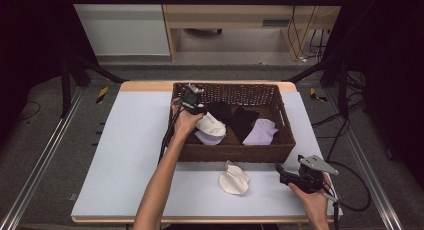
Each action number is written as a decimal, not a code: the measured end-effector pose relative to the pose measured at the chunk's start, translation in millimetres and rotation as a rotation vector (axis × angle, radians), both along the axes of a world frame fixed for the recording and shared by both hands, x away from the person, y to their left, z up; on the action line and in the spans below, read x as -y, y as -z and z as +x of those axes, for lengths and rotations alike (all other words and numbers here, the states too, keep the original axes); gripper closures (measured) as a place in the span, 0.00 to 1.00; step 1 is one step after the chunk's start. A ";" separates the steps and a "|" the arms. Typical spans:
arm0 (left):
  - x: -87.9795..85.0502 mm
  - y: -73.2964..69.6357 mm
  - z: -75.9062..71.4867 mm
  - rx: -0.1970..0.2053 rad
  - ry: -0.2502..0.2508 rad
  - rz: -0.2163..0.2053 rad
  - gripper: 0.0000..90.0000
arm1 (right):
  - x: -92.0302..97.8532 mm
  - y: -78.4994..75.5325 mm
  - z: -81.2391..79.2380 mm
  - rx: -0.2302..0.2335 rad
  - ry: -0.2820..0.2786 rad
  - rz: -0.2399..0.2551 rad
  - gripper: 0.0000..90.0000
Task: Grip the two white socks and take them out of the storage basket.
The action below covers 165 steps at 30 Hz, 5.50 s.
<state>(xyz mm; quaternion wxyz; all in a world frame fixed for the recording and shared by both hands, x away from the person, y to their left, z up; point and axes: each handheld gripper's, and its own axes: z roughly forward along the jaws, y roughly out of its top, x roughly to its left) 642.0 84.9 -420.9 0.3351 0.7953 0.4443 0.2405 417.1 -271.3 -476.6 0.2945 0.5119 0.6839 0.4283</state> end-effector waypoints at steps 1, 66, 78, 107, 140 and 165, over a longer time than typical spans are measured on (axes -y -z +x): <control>0.3 1.3 0.3 -0.009 0.002 0.015 0.54 | 0.0 0.1 0.2 -0.002 0.001 0.000 0.14; -55.2 -118.9 -129.3 0.316 0.201 -0.331 0.96 | -5.8 6.6 1.5 -0.024 0.020 -0.020 0.13; -67.6 -124.2 -166.6 0.382 0.238 -0.378 0.96 | -6.3 7.3 2.0 -0.028 0.045 -0.030 0.09; -111.4 -72.6 -252.9 0.323 0.307 -0.414 0.95 | -5.2 7.8 3.1 -0.037 0.045 -0.027 0.07; -172.8 27.5 -231.2 0.074 -0.039 -0.265 0.39 | -4.5 7.8 3.1 -0.040 0.045 -0.016 0.07; -243.2 56.3 -210.9 0.102 -0.167 -0.158 0.37 | 2.1 6.7 0.3 -0.032 0.032 0.004 0.07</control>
